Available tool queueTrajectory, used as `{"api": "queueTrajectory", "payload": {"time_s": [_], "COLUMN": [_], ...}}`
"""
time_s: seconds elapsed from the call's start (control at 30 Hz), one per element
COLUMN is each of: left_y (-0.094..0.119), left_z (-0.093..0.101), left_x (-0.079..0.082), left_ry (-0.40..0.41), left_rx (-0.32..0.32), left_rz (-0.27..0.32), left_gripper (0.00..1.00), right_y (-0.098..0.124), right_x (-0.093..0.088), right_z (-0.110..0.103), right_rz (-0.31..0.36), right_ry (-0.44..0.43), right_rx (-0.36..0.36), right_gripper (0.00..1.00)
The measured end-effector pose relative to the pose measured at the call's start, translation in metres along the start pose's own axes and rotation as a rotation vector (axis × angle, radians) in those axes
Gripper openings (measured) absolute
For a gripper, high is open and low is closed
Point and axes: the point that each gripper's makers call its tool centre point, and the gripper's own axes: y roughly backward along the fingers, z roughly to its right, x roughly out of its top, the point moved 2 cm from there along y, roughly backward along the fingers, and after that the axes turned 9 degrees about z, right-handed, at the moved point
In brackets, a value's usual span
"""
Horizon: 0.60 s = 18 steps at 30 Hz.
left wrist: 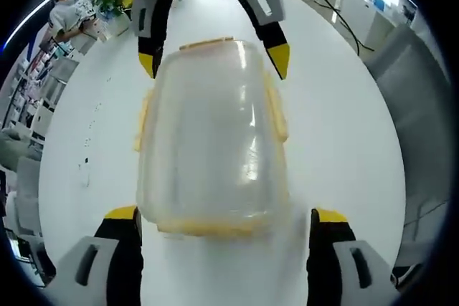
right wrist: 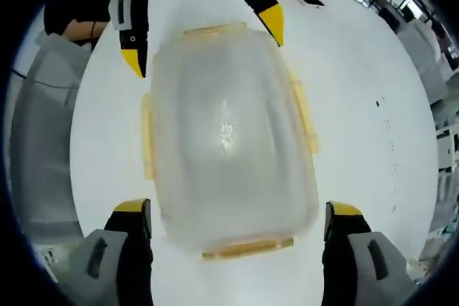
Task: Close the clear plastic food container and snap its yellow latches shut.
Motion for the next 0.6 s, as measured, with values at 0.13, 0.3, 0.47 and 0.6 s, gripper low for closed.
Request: {"api": "queueTrajectory", "payload": {"time_s": [0.13, 0.3, 0.47, 0.6], "left_y": [0.012, 0.032, 0.051, 0.063], "left_z": [-0.002, 0.000, 0.021, 0.040], "left_x": [-0.001, -0.010, -0.024, -0.027], "left_ry": [0.043, 0.073, 0.090, 0.132], "left_rx": [0.040, 0.114, 0.152, 0.197], "left_rz": [0.017, 0.021, 0.035, 0.083], "left_gripper": [0.94, 0.95, 0.95, 0.95], "right_y": [0.010, 0.024, 0.031, 0.040], "right_x": [0.001, -0.001, -0.003, 0.001], "right_z": [-0.006, -0.020, -0.035, -0.047], "right_rz": [0.003, 0.018, 0.033, 0.097], "right_ry": [0.010, -0.012, -0.028, -0.058], "right_rx": [-0.020, -0.029, -0.044, -0.090], "right_gripper": [0.99, 0.98, 0.98, 0.98]}}
